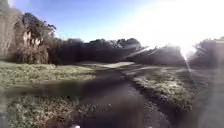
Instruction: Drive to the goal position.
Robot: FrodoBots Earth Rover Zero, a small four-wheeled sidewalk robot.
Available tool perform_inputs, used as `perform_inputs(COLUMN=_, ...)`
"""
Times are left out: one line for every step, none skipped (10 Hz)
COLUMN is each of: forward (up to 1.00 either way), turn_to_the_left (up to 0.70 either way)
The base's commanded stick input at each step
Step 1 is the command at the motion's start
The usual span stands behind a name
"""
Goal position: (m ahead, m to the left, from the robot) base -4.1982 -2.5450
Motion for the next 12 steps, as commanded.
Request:
perform_inputs(forward=0.7, turn_to_the_left=0.0)
perform_inputs(forward=0.7, turn_to_the_left=0.0)
perform_inputs(forward=0.7, turn_to_the_left=0.0)
perform_inputs(forward=0.7, turn_to_the_left=0.0)
perform_inputs(forward=0.7, turn_to_the_left=0.0)
perform_inputs(forward=0.7, turn_to_the_left=0.0)
perform_inputs(forward=0.7, turn_to_the_left=0.0)
perform_inputs(forward=0.7, turn_to_the_left=0.0)
perform_inputs(forward=0.7, turn_to_the_left=0.0)
perform_inputs(forward=0.7, turn_to_the_left=0.0)
perform_inputs(forward=0.7, turn_to_the_left=0.0)
perform_inputs(forward=0.7, turn_to_the_left=0.0)
